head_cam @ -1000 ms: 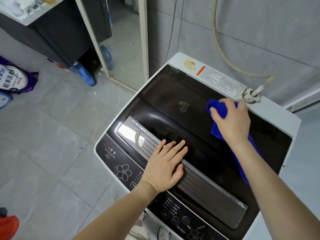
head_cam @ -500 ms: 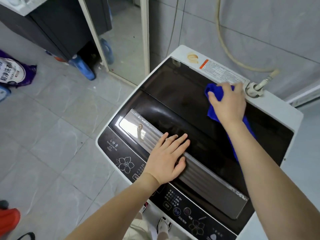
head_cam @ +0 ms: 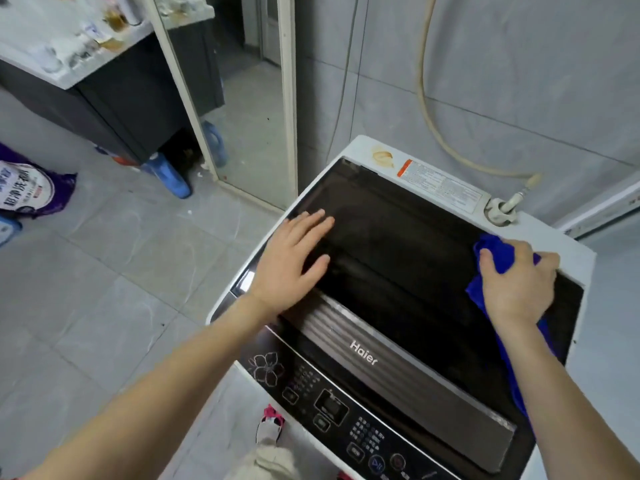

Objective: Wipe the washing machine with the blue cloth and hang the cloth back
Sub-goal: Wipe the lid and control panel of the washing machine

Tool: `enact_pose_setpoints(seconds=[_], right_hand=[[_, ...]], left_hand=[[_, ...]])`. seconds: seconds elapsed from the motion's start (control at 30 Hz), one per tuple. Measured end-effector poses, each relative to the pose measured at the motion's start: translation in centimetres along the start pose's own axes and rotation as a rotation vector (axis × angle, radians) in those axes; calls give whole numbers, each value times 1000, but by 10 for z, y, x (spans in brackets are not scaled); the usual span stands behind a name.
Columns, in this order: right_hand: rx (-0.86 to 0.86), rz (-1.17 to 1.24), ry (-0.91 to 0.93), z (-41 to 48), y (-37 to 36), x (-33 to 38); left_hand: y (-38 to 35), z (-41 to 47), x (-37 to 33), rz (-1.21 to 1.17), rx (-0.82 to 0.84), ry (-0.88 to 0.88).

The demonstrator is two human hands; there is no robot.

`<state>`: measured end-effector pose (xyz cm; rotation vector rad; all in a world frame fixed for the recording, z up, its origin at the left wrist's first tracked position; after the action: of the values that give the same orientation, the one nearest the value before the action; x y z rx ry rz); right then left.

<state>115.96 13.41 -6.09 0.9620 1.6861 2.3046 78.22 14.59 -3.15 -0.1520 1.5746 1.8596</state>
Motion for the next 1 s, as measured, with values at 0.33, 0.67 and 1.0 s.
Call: enact_pose_setpoints(seconds=[0.33,0.67,1.0], right_hand=[[250,33,574,-82,-57,173],[103,-35,203,-15,-86,211],[100,5,217,-21,-73,169]], left_hand=[[-41,81,104,-383,292,226],[-49,83,116,-542,293,281],[-37,30,125,-452,274,303]])
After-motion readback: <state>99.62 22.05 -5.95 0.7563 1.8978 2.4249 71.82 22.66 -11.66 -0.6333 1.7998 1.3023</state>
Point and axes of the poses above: each hand's wrist, its own z-axis towards the middle knuckle, its own y-axis out of the back of the hand, x = y × z, the point moved 7 cm from there along z, towards the middle knuckle
